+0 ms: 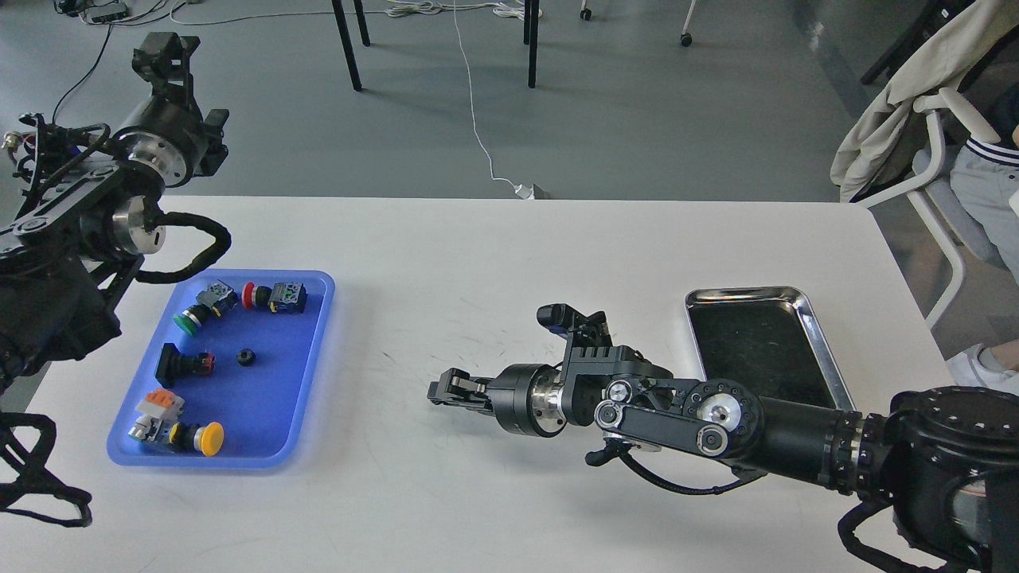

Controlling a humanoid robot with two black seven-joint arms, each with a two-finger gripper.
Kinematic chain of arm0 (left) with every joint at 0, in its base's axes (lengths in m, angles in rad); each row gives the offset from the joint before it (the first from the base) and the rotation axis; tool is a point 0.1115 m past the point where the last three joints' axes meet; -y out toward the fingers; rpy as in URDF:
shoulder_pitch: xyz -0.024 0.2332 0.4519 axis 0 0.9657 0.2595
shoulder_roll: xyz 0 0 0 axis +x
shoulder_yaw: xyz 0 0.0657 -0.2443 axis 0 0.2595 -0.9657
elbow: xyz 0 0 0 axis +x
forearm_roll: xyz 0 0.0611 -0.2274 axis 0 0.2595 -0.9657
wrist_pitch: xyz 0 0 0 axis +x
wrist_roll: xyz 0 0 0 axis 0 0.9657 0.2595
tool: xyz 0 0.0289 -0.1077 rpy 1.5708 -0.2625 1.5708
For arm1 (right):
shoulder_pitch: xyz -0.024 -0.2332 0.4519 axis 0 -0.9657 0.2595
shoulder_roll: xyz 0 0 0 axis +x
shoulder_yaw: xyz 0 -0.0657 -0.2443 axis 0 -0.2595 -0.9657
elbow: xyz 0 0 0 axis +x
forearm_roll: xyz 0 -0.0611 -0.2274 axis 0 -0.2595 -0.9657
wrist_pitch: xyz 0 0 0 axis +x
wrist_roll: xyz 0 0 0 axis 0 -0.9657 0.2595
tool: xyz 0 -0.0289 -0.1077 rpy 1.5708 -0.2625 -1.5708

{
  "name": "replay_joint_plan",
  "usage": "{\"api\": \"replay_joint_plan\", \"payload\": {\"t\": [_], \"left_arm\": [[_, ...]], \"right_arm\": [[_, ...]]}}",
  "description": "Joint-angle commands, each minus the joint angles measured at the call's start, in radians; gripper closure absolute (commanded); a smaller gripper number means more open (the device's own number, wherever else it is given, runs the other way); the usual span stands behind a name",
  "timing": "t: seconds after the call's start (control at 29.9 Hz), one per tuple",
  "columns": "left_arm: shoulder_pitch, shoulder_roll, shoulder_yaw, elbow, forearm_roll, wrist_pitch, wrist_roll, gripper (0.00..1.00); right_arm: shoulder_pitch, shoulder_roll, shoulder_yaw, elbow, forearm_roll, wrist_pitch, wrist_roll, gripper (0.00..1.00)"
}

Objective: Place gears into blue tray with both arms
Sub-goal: 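Carry the gear with the right gripper to mid-table and release it, then raise the right gripper away and swing the left gripper toward the gear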

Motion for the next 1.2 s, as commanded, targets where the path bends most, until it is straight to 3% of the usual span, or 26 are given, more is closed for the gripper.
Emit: {"api": "replay_joint_plan", "payload": {"t": [0.0,0.07,0.2,0.37,0.5,0.7,0.77,0.97,1.17], "left_arm": [[-0.001,0.0,0.0,0.0,0.0,0.0,0.0,0.02],[-0.001,0.0,0.0,0.0,0.0,0.0,0.0,0.02],[-0.001,0.001,0.0,0.0,0.0,0.001,0.0,0.02],[0.001,0.001,0.001,0.0,0.0,0.001,0.001,0.02],[0.005,-0.003,0.003,0.0,0.0,0.0,0.001,0.02],[0.013,-0.01,0.005,-0.015,0.002,-0.005,0.006,0.02],[0.016,-0.002,0.005,-0.049,0.003,-0.005,0.009,0.02],[0.06,0.144,0.038,-0.366,0.09,0.003,0.015,0.02],[0.195,0.344,0.097,-0.815,0.297,-0.005,0.012,0.02]], "right_arm": [[0.0,0.0,0.0,0.0,0.001,-0.001,0.002,0.59],[0.0,0.0,0.0,0.002,0.001,-0.003,0.009,0.56],[-0.002,0.0,0.0,0.004,0.001,-0.003,0.014,0.33],[0.006,0.0,0.018,0.0,0.001,-0.001,0.018,0.19],[0.001,0.0,0.187,-0.006,0.049,0.025,0.02,0.08],[0.012,-0.006,0.43,-0.001,0.239,0.065,0.025,0.06],[-0.006,-0.069,0.585,-0.007,0.321,0.069,0.029,0.05],[-0.12,-0.296,0.917,-0.033,0.565,0.189,0.028,0.03],[-0.363,-0.5,1.155,-0.019,0.794,0.296,0.028,0.03]]}}
